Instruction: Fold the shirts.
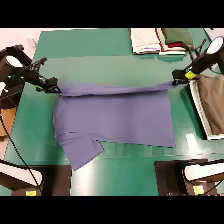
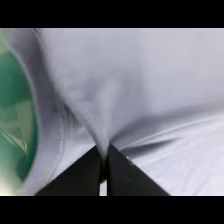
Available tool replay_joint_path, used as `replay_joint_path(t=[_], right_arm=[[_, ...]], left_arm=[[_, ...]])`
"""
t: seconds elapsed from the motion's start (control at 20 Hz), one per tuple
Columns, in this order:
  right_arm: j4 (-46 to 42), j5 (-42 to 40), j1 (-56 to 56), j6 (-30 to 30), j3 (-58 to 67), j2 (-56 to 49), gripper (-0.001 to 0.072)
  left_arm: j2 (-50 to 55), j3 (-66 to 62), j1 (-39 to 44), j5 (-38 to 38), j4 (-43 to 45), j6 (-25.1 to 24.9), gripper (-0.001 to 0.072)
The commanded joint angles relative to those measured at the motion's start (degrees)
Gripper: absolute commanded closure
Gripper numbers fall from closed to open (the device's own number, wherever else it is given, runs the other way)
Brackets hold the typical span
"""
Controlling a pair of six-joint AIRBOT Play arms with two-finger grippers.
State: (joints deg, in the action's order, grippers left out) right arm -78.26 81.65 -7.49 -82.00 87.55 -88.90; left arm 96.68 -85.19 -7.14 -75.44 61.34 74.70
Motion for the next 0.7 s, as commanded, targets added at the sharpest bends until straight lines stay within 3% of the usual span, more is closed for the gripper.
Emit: replay_joint_path(t=[0.0, 0.3, 0.35, 0.4, 0.45, 0.65], right_arm=[[0.5, -5.7, 0.5, -1.6, -9.6, 3.6, 0.0695], [2.1, -7.1, 0.5, -1.6, -18.1, 6.4, 0.0680], [2.3, -7.0, 0.5, -1.6, -18.1, 6.5, 0.0525], [2.3, -6.7, 0.5, -1.6, -17.8, 6.5, 0.0376], [2.2, -5.1, 0.5, -1.5, -16.8, 6.5, 0.0369], [2.1, -0.4, -1.7, 1.4, -19.2, 12.9, 0.0369]], left_arm=[[0.0, 2.9, 2.6, 1.5, 1.8, -0.2, 0.0680], [0.0, 2.9, 3.4, -2.1, 6.0, -0.1, 0.0678], [-0.1, 2.9, 3.4, -2.6, 5.9, 0.3, 0.0676], [-0.5, 2.9, 3.4, -2.8, 6.0, 0.4, 0.0491], [-1.5, 2.9, 3.1, -3.1, 5.9, 0.5, 0.0283], [-11.3, 6.4, -0.9, -3.4, 6.4, 0.8, 0.0269]])
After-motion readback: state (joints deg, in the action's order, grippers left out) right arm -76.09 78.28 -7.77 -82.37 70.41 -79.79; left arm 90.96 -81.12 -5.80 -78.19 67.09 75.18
